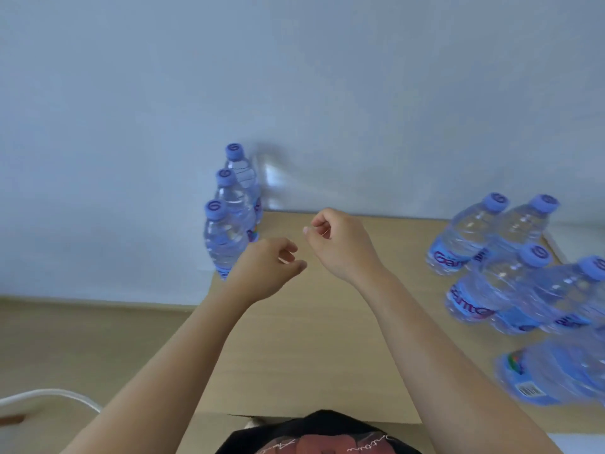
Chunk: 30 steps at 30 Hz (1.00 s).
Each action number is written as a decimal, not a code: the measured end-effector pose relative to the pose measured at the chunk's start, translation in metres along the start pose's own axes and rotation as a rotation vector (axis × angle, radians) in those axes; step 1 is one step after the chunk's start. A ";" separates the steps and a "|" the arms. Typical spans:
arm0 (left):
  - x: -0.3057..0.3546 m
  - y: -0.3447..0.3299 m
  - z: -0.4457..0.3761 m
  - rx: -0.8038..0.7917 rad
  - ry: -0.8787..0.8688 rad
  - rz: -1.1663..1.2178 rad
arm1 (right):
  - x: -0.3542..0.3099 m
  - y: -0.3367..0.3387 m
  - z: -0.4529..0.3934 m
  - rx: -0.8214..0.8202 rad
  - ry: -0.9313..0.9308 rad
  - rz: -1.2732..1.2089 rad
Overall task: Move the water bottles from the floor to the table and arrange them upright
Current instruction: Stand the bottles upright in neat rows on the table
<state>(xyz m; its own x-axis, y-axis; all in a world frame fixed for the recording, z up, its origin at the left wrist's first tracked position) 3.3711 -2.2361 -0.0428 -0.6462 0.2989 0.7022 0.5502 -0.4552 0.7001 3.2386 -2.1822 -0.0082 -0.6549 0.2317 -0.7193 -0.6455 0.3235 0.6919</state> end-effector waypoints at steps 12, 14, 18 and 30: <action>-0.064 0.095 0.025 0.355 0.086 0.179 | -0.079 -0.054 -0.067 -0.097 0.203 -0.059; -0.068 0.110 0.018 0.421 0.092 0.195 | -0.087 -0.057 -0.078 -0.115 0.212 -0.066; -0.080 0.124 -0.008 0.475 0.101 0.180 | -0.097 -0.061 -0.098 -0.138 0.233 0.015; -0.102 0.104 -0.076 0.195 0.110 0.230 | -0.097 -0.079 -0.118 -0.329 0.239 0.277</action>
<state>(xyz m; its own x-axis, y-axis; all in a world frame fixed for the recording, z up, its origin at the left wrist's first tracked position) 3.4539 -2.3778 -0.0514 -0.5407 0.1092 0.8341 0.7727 -0.3275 0.5437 3.3066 -2.3380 0.0143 -0.8666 0.0389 -0.4975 -0.4987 -0.0361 0.8660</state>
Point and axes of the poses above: each hand's wrist, its own z-axis away from the middle knuckle, its own y-axis out of the back of the hand, x = y × z, the point moved 1 cm from there along -z, towards the middle knuckle
